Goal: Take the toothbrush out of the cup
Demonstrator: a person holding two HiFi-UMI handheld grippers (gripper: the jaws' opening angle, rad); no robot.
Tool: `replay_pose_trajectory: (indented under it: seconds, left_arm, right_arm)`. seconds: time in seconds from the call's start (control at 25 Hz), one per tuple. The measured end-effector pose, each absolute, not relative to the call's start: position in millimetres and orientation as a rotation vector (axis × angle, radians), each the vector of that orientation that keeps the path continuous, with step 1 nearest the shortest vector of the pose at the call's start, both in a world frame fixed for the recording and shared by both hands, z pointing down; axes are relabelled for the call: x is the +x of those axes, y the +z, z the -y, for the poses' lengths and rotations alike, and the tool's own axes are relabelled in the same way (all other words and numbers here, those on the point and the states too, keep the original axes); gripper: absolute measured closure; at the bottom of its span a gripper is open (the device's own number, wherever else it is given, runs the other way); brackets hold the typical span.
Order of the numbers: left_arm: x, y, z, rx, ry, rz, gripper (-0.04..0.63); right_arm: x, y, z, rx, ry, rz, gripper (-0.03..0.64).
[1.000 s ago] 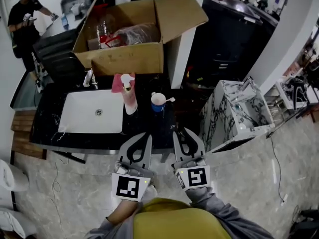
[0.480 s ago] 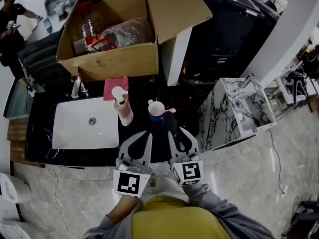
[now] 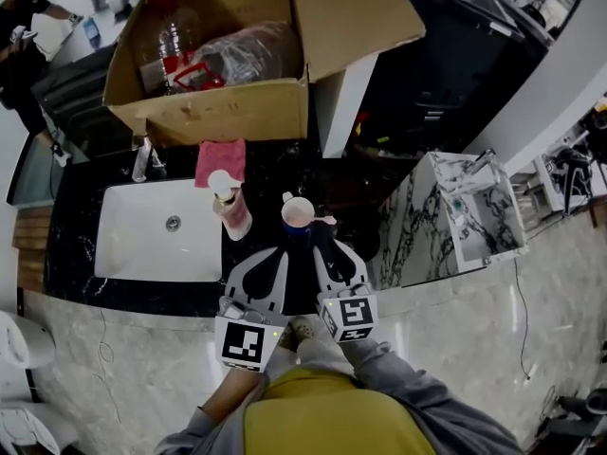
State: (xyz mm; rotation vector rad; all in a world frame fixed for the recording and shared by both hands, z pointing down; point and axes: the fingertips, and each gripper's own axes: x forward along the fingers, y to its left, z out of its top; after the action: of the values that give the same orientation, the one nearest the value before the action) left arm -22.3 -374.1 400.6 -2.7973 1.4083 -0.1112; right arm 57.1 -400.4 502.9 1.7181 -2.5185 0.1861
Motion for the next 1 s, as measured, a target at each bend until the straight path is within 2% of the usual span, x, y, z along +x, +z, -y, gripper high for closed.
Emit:
replay_pose_trajectory:
  seconds: [0.6,0.84,1.0]
  left_arm:
    - [-26,418,403,-2.765,-0.219,-1.481,0.595]
    - [-28,413,408,-2.755,-0.191,-1.496,0.595]
    - [-32,416,407,-2.746,-0.221,-1.506,0.595]
  right_arm:
    - [53,535,458,1.677,0.394,2.586,0.471]
    - [53,528,462,1.705,0.411,2.627,0.494]
    - [54,519,466,1.729,0.394,2.641,0.549]
